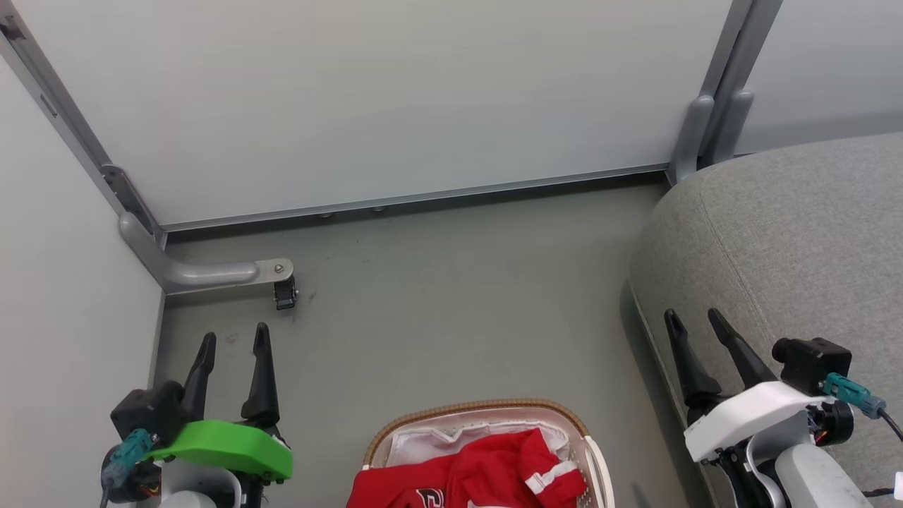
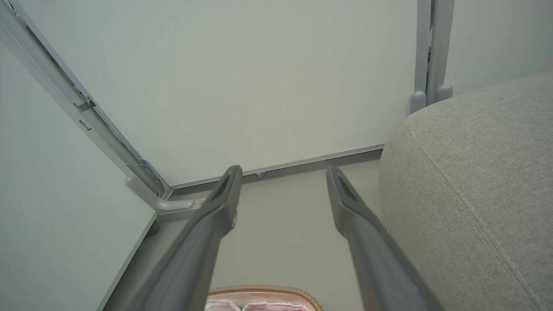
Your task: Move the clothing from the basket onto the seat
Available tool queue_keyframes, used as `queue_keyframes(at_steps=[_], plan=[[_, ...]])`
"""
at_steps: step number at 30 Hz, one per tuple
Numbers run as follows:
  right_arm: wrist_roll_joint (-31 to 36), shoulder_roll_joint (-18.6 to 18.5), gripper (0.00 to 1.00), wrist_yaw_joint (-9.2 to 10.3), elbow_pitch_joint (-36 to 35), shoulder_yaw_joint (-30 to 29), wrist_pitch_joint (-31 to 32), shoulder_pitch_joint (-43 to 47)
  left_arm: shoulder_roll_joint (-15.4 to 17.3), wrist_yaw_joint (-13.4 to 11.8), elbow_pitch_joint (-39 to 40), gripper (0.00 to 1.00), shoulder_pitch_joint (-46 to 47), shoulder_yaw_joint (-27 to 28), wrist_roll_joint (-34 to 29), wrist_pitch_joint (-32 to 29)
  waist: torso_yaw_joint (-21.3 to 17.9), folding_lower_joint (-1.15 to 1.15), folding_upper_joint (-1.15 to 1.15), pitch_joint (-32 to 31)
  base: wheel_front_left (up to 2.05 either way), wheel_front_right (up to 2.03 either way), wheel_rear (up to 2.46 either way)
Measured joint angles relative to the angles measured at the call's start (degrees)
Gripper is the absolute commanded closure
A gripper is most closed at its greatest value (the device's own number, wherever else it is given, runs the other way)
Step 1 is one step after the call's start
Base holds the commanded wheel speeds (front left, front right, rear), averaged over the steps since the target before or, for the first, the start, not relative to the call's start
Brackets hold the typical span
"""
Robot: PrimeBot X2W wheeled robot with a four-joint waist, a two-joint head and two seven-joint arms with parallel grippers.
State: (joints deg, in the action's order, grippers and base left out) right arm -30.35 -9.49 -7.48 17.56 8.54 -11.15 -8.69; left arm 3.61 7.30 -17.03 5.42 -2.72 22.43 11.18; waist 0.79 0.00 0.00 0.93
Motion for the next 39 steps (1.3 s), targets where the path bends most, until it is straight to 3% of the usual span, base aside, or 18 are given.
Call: queue_keyframes(at_steps=[20,39], plan=[[9.78,0.11,0.0,0.0,1.09,-0.63,-2.35,-0.27,-0.21,0.02,-0.36,0.0,0.2,-0.4,-8.39,2.36,0.09,0.0,0.0,0.19,0.0,0.0,0.0],[14.32,-0.37,0.0,-0.01,0.31,0.33,-3.85,-1.32,-0.4,0.09,-1.18,0.0,0.27,-3.32,-12.98,3.86,-0.03,0.0,0.0,1.38,0.0,0.0,0.0]])
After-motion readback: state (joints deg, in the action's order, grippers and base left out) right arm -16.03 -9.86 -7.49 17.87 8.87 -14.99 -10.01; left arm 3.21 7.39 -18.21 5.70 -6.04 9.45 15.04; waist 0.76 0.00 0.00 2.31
